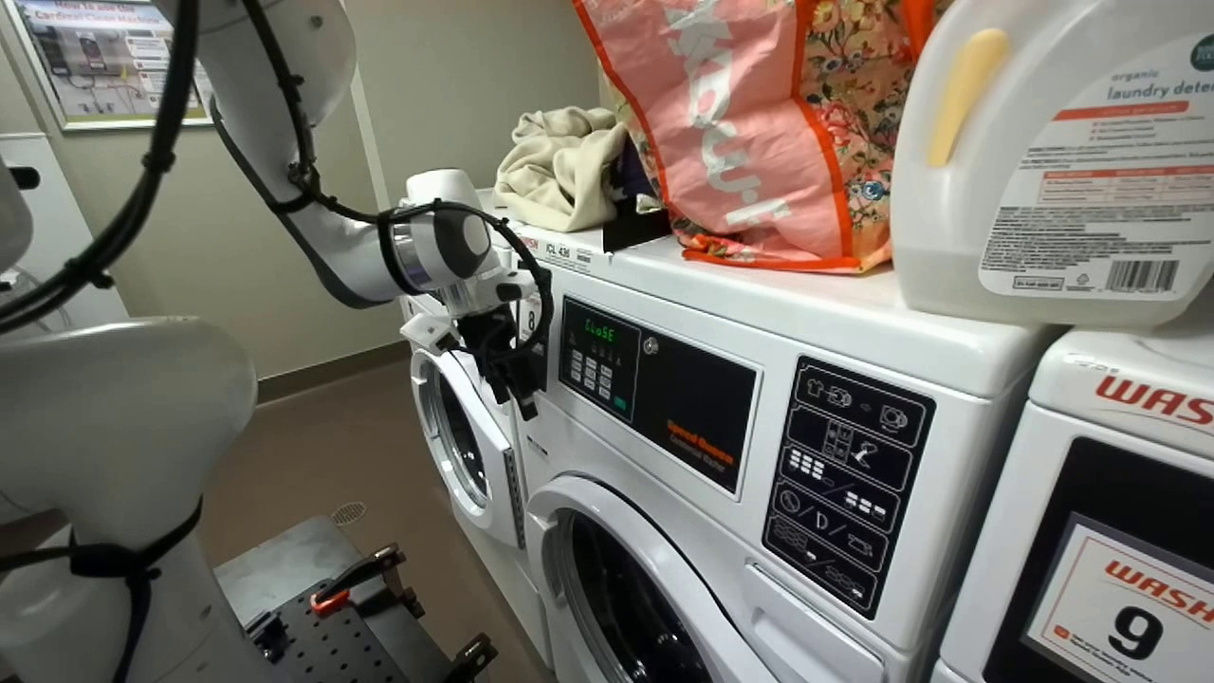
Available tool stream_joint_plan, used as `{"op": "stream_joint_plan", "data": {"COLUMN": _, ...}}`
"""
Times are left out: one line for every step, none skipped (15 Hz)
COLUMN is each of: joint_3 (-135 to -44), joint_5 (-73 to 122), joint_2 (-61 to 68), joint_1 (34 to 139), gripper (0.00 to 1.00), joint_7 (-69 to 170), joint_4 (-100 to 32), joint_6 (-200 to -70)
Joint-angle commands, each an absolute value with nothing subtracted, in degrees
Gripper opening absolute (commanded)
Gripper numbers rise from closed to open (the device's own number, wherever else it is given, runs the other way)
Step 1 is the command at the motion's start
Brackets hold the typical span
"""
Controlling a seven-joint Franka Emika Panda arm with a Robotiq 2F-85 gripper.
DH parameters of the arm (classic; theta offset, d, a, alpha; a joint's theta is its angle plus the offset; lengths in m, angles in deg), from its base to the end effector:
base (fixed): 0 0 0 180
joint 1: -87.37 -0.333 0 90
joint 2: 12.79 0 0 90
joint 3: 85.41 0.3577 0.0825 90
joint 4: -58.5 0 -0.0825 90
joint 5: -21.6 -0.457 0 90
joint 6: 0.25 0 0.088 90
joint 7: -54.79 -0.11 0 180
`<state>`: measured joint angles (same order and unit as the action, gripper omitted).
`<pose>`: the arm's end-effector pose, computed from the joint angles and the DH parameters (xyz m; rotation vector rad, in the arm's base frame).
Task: Close the loader of the washing machine in the middle
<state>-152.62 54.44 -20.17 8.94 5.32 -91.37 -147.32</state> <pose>0.4560 0.1102 0.2465 2.9713 -0.2746 0.1847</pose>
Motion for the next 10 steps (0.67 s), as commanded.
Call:
{"op": "stream_joint_plan", "data": {"joint_3": -144.3, "joint_5": 64.6, "joint_2": -33.4, "joint_1": 15.0, "gripper": 1.00, "joint_7": -4.3, "joint_4": -91.1, "joint_6": -136.6}}
{"op": "stream_joint_plan", "data": {"joint_3": -141.3, "joint_5": 66.1, "joint_2": -36.8, "joint_1": 16.8, "gripper": 1.00, "joint_7": -6.2, "joint_4": -91.5, "joint_6": -133.2}}
{"op": "stream_joint_plan", "data": {"joint_3": -138.5, "joint_5": 66.9, "joint_2": -39.7, "joint_1": 18.4, "gripper": 1.00, "joint_7": -7.4, "joint_4": -92.0, "joint_6": -130.0}}
{"op": "stream_joint_plan", "data": {"joint_3": -136.0, "joint_5": 67.0, "joint_2": -42.3, "joint_1": 19.7, "gripper": 1.00, "joint_7": -8.1, "joint_4": -92.5, "joint_6": -127.2}}
{"op": "stream_joint_plan", "data": {"joint_3": -128.3, "joint_5": 62.5, "joint_2": -41.7, "joint_1": 26.5, "gripper": 1.00, "joint_7": -5.5, "joint_4": -93.2, "joint_6": -127.0}}
{"op": "stream_joint_plan", "data": {"joint_3": -124.7, "joint_5": 60.3, "joint_2": -43.3, "joint_1": 29.3, "gripper": 1.00, "joint_7": -4.6, "joint_4": -93.7, "joint_6": -125.7}}
{"op": "stream_joint_plan", "data": {"joint_3": -120.0, "joint_5": 57.7, "joint_2": -44.1, "joint_1": 33.3, "gripper": 1.00, "joint_7": -3.6, "joint_4": -94.4, "joint_6": -125.4}}
{"op": "stream_joint_plan", "data": {"joint_3": -115.2, "joint_5": 54.6, "joint_2": -44.7, "joint_1": 37.8, "gripper": 1.00, "joint_7": -2.1, "joint_4": -95.0, "joint_6": -125.2}}
{"op": "stream_joint_plan", "data": {"joint_3": -110.4, "joint_5": 51.1, "joint_2": -45.7, "joint_1": 41.9, "gripper": 1.00, "joint_7": -0.5, "joint_4": -95.5, "joint_6": -124.8}}
{"op": "stream_joint_plan", "data": {"joint_3": -105.7, "joint_5": 47.9, "joint_2": -45.7, "joint_1": 46.6, "gripper": 1.00, "joint_7": 1.5, "joint_4": -96.2, "joint_6": -125.7}}
